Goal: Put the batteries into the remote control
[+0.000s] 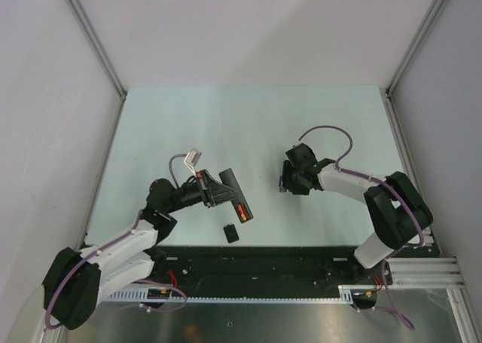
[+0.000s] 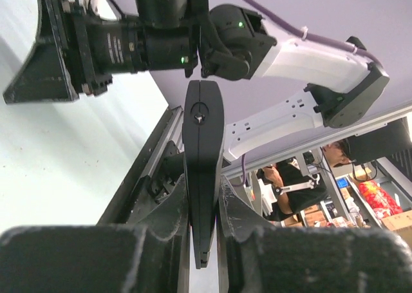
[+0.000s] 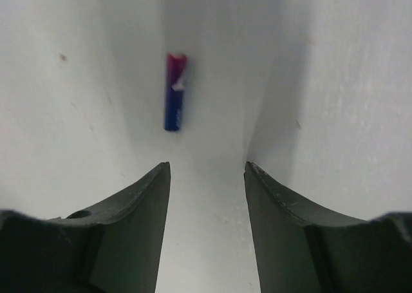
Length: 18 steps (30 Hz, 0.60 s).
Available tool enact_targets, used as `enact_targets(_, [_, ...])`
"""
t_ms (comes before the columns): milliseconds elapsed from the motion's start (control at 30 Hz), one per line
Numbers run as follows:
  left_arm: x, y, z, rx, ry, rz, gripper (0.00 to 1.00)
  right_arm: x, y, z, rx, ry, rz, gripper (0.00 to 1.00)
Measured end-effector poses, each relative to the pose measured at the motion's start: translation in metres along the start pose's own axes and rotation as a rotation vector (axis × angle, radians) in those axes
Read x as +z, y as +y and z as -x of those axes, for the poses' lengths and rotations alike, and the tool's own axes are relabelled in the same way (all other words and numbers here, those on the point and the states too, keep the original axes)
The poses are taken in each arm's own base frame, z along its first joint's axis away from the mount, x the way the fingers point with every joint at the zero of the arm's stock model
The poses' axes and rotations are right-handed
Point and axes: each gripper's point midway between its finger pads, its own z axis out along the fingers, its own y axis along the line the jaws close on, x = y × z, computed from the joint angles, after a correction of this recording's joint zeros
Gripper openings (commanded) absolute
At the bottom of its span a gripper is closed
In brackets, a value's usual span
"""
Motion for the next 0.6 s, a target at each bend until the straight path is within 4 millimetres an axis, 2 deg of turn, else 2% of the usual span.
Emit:
enact_targets(200, [-0.002,0.006,-0.003,-0.01,0.004,0.018,0.0,0.013,0.015,0.028,-0.014,-0.039,0.017,0.53])
enact_targets(600, [-0.003,0.009,-0.003,-0.005,0.001,0.024,0.0,0.022,0.019,0.035,-0.05,-0.04,-0.012,0.43])
